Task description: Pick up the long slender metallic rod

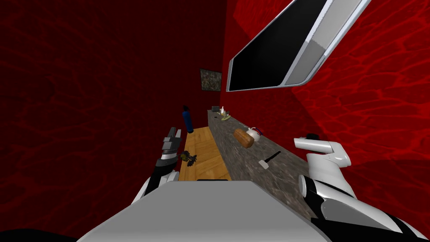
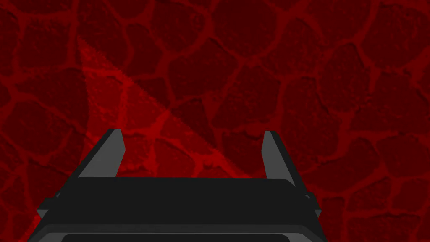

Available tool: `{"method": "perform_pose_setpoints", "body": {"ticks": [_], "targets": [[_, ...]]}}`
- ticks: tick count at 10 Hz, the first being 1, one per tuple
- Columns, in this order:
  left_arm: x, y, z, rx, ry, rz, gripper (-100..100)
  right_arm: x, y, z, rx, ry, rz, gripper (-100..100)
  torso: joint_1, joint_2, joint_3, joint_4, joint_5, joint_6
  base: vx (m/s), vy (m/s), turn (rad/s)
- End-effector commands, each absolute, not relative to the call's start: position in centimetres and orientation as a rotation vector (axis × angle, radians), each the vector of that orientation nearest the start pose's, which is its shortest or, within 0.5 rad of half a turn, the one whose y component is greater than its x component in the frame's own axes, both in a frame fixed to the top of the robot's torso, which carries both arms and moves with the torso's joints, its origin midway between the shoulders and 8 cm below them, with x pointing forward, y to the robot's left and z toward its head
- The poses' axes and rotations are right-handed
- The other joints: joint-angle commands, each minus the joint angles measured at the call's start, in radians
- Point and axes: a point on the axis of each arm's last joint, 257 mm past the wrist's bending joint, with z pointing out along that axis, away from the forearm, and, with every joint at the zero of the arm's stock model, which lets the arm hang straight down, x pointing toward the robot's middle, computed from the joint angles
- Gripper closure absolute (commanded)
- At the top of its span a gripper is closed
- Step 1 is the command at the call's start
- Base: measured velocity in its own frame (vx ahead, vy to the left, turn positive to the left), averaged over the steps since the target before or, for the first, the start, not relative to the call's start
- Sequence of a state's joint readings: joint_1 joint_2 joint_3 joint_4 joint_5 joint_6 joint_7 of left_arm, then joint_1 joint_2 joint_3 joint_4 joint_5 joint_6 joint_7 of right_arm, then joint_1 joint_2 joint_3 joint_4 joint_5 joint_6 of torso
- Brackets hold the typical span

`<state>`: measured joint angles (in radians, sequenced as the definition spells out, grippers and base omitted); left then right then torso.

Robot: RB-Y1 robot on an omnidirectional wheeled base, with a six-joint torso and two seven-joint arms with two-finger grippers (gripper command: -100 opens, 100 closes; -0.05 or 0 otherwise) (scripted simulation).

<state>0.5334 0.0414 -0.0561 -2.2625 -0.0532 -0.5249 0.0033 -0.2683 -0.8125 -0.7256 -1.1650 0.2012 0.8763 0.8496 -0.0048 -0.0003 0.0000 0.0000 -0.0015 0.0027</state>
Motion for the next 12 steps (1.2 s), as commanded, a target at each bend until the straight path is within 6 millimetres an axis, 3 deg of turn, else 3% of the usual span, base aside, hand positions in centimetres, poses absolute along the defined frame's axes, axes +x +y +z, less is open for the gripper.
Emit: {"method": "perform_pose_setpoints", "body": {"ticks": [1, 2, 3, 4, 5, 7, 9, 10, 12], "targets": [[34.4, 25.4, 0.9, -0.621, 0.696, -1.315, 0, 32.8, -83.8, -12.9, 1.317, 1.609, -0.745, -100, 0.000, 0.000, 0.000, 0.000, 0.000, 0.000, -0.005, -0.018, -0.035], [34.4, 25.4, 0.9, -0.622, 0.696, -1.315, 0, 31.4, -84.5, -12.8, 1.377, 1.618, -0.750, -100, 0.001, -0.001, 0.000, 0.000, 0.000, 0.000, -0.018, -0.024, 0.203], [34.4, 25.3, 0.9, -0.621, 0.696, -1.316, 0, 30.5, -84.4, -14.6, 1.420, 1.651, -0.756, -100, 0.001, -0.001, 0.000, 0.000, 0.000, -0.001, -0.021, -0.033, 0.196], [34.4, 25.4, 0.9, -0.621, 0.696, -1.315, 0, 30.5, -84.4, -14.7, 1.421, 1.652, -0.756, -100, 0.001, -0.001, 0.000, 0.000, 0.000, 0.000, -0.009, -0.016, -0.002], [34.4, 25.4, 0.9, -0.622, 0.696, -1.315, 0, 29.1, -84.6, -15.2, 1.493, 1.672, -0.751, -100, 0.001, -0.001, 0.000, 0.000, 0.000, 0.000, -0.023, -0.013, 0.253], [34.4, 25.4, 0.9, -0.622, 0.696, -1.315, 0, 27.4, -84.5, -17.3, 1.582, 1.719, -0.736, -100, 0.001, 0.000, 0.000, 0.000, 0.000, 0.000, -0.025, -0.039, 0.169], [34.4, 25.4, 0.9, -0.622, 0.696, -1.315, 0, 26.1, -84.0, -19.0, 1.667, 1.763, -0.711, -100, -0.001, 0.000, 0.000, 0.000, 0.000, 0.000, -0.030, -0.041, 0.153], [34.4, 25.4, 0.9, -0.621, 0.696, -1.316, 0, 25.2, -83.4, -20.7, 1.713, 1.801, -0.708, -100, 0.000, 0.000, 0.000, 0.000, 0.000, -0.001, -0.027, -0.035, 0.128], [34.4, 25.4, 0.9, -0.621, 0.696, -1.315, 0, 24.2, -82.4, -21.9, 1.790, 1.841, -0.671, -100, 0.000, 0.000, 0.000, 0.000, 0.000, -0.001, -0.024, -0.031, 0.152]]}}
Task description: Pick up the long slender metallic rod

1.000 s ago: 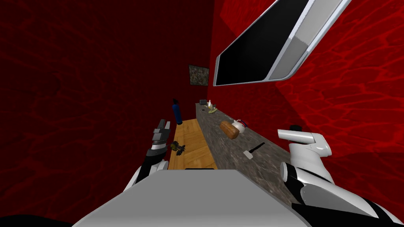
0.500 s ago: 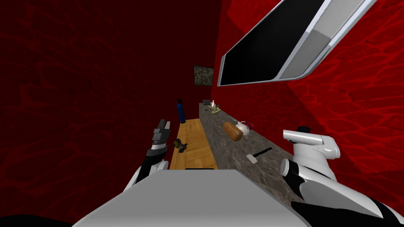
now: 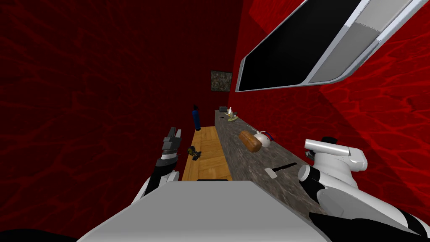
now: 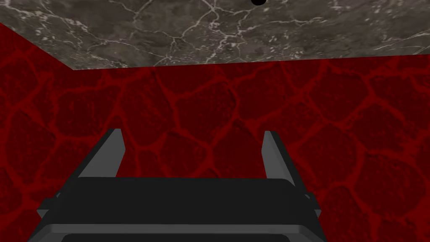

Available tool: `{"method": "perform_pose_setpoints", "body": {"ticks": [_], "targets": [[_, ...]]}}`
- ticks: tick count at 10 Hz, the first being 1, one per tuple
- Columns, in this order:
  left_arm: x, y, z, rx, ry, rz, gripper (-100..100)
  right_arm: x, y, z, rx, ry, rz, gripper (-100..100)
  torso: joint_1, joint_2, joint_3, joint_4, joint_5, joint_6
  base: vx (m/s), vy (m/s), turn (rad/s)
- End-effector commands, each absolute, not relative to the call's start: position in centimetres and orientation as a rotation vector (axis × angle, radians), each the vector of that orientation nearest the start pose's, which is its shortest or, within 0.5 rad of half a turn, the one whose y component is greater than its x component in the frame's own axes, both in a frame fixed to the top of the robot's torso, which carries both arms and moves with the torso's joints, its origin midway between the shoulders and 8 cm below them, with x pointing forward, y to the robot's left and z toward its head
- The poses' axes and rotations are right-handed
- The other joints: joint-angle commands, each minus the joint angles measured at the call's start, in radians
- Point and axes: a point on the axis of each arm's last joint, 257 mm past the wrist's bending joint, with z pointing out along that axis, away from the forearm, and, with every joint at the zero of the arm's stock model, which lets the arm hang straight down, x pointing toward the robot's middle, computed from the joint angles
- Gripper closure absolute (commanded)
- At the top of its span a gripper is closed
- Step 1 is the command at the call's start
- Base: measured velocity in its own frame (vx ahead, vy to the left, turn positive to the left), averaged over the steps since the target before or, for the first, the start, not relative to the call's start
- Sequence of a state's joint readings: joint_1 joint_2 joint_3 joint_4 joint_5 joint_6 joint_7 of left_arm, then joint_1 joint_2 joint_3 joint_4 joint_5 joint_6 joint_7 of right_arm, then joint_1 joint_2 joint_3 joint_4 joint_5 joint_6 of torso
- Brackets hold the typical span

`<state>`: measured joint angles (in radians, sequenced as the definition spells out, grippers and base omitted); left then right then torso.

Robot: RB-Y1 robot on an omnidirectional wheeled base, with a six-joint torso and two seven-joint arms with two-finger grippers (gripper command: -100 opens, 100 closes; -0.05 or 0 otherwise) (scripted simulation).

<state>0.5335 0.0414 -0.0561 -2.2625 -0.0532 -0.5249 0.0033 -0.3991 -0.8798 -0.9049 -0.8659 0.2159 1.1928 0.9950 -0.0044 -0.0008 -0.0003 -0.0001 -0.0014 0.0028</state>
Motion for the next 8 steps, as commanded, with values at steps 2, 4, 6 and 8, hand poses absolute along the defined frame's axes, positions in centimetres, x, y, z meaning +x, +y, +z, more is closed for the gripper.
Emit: {"method": "perform_pose_setpoints", "body": {"ticks": [2, 4, 6, 8], "targets": [[34.4, 25.4, 0.9, -0.622, 0.696, -1.315, 0, 23.3, -81.2, -23.6, 1.863, 1.892, -0.625, -100, 0.000, 0.000, 0.000, 0.000, 0.000, 0.001, -0.020, -0.019, 0.084], [34.4, 25.4, 0.9, -0.622, 0.696, -1.315, 0, 22.4, -79.6, -25.6, 1.937, 1.951, -0.572, -100, 0.000, 0.000, 0.000, 0.000, 0.000, 0.000, -0.023, -0.038, 0.129], [34.4, 25.4, 0.9, -0.622, 0.696, -1.315, 0, 21.7, -77.8, -27.2, 2.006, 2.009, -0.512, -100, -0.001, 0.000, 0.000, 0.000, 0.000, 0.000, -0.029, -0.035, 0.119], [34.4, 25.4, 0.9, -0.622, 0.696, -1.315, 0, 21.4, -77.3, -27.9, 2.023, 2.028, -0.506, -100, 0.000, 0.000, 0.000, 0.000, 0.000, 0.000, -0.018, -0.021, 0.040]]}}
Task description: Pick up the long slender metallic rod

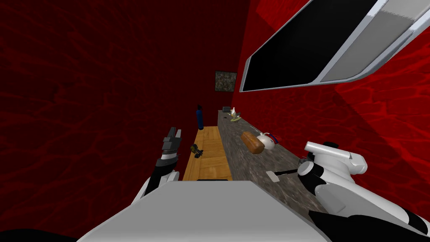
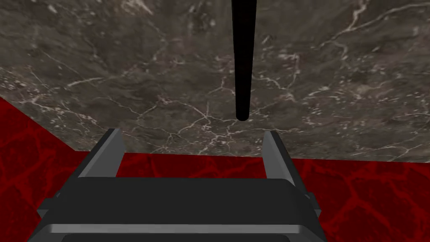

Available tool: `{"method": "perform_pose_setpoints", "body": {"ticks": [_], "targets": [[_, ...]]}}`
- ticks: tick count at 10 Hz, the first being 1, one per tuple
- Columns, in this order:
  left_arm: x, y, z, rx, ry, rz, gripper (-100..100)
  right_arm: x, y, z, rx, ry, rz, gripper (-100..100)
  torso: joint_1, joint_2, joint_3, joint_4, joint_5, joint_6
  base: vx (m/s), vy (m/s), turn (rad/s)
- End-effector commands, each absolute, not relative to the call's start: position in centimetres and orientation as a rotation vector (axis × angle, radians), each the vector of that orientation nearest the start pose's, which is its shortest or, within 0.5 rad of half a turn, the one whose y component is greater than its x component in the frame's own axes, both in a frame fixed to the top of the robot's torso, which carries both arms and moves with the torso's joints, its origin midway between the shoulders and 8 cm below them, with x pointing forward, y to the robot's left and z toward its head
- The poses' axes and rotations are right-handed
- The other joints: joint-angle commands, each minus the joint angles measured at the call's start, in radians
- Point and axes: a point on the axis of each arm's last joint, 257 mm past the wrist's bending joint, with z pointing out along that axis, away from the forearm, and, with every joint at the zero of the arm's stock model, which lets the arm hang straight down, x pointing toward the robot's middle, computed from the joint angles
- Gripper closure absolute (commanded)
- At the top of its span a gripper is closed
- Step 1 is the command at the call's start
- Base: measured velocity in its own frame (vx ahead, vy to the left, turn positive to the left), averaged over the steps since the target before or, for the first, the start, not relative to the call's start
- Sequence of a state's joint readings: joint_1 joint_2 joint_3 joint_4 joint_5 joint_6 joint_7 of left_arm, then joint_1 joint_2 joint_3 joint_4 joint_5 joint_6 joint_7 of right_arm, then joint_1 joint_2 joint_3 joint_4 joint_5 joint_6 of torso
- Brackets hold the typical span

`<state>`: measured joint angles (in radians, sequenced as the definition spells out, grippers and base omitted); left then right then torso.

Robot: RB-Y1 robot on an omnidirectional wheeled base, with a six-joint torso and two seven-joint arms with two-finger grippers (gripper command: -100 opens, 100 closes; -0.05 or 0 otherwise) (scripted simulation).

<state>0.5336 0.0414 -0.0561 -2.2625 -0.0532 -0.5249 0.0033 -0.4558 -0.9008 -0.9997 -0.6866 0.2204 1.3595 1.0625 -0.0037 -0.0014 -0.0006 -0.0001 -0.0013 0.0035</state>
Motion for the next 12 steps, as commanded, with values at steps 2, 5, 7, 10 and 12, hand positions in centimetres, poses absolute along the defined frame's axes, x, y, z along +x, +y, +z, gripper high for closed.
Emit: {"method": "perform_pose_setpoints", "body": {"ticks": [2, 5, 7, 10, 12], "targets": [[34.4, 25.4, 0.9, -0.622, 0.696, -1.315, 0, 21.0, -74.2, -30.1, 2.109, 2.119, -0.389, -100, 0.000, 0.000, 0.000, 0.000, 0.000, -0.001, -0.027, -0.036, 0.161], [34.4, 25.4, 0.9, -0.622, 0.696, -1.315, 0, 21.1, -73.3, -29.8, 2.133, 2.136, -0.343, -100, -0.001, 0.001, 0.000, 0.000, 0.000, 0.000, -0.027, -0.031, 0.069], [34.4, 25.4, 0.9, -0.622, 0.696, -1.315, 0, 20.7, -72.4, -30.9, 2.153, 2.166, -0.329, -100, 0.001, 0.000, 0.000, 0.000, 0.000, 0.000, -0.002, -0.003, -0.001], [34.4, 25.4, 0.9, -0.622, 0.696, -1.315, 0, 20.4, -69.4, -32.5, 2.212, 2.250, -0.223, -100, 0.001, -0.001, -0.001, 0.000, 0.000, -0.001, -0.012, -0.014, 0.074], [34.4, 25.4, 0.9, -0.622, 0.696, -1.315, 0, 20.4, -68.4, -32.9, 2.229, 2.276, -0.185, -100, -0.001, 0.000, 0.000, 0.000, 0.000, 0.000, -0.020, -0.025, 0.040]]}}
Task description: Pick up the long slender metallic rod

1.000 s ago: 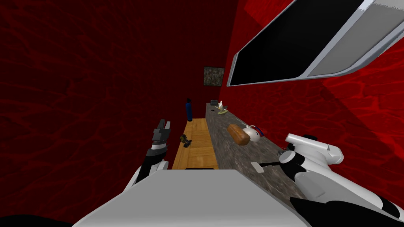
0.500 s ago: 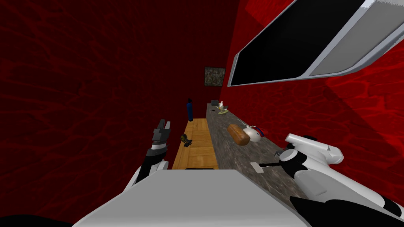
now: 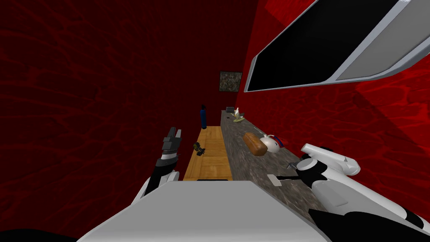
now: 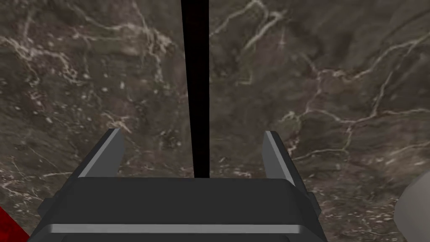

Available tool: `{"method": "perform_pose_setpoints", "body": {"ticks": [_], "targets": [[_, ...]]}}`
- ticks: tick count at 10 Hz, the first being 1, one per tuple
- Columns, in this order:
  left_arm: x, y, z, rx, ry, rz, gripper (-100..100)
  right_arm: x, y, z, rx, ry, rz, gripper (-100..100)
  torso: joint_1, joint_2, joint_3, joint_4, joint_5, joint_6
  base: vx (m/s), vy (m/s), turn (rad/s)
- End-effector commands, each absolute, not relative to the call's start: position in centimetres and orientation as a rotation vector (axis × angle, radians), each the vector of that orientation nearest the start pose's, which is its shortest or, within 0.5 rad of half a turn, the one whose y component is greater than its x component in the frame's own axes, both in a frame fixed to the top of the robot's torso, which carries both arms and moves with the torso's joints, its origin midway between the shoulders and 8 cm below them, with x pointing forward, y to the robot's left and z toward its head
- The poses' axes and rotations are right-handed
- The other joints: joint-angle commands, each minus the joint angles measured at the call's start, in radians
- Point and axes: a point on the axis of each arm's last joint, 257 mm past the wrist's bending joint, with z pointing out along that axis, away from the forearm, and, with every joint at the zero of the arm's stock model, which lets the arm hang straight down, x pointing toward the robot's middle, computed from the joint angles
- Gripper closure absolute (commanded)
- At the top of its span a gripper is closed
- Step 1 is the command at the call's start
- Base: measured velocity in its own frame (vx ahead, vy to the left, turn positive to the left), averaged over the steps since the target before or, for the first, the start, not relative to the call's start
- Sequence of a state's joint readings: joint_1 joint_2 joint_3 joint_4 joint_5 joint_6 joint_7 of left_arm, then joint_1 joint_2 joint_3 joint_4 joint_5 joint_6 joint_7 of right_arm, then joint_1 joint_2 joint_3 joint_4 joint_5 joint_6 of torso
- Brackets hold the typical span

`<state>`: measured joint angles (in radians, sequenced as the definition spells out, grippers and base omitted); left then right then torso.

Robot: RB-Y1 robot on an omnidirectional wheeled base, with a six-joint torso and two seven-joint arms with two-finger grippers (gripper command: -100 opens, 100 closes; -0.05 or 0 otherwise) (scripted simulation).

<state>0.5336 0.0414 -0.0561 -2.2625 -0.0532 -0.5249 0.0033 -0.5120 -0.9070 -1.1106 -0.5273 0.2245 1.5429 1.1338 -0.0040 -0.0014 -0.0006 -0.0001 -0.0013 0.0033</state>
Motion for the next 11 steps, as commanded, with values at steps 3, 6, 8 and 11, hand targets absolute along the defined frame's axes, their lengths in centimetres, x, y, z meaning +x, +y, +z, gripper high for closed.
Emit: {"method": "perform_pose_setpoints", "body": {"ticks": [3, 6, 8, 11], "targets": [[34.4, 25.4, 0.9, -0.622, 0.696, -1.315, 0, 20.3, -68.1, -33.0, 2.234, 2.283, -0.173, -100, 0.001, 0.000, 0.000, 0.000, 0.000, 0.000, -0.007, -0.008, 0.018], [34.4, 25.4, 0.9, -0.622, 0.696, -1.315, 0, 20.8, -67.5, -34.3, 2.229, 2.286, -0.171, -100, 0.000, 0.000, 0.000, 0.000, 0.000, 0.000, -0.015, -0.013, -0.004], [34.4, 25.4, 0.9, -0.622, 0.696, -1.315, 0, 20.9, -67.2, -34.7, 2.227, 2.289, -0.171, -100, 0.000, 0.000, 0.000, 0.000, 0.000, 0.000, -0.015, -0.014, -0.002], [34.4, 25.4, 0.9, -0.622, 0.696, -1.315, 0, 20.9, -67.2, -34.8, 2.226, 2.286, -0.170, 100, 0.001, -0.001, 0.000, 0.000, 0.000, 0.001, 0.000, 0.000, 0.000]]}}
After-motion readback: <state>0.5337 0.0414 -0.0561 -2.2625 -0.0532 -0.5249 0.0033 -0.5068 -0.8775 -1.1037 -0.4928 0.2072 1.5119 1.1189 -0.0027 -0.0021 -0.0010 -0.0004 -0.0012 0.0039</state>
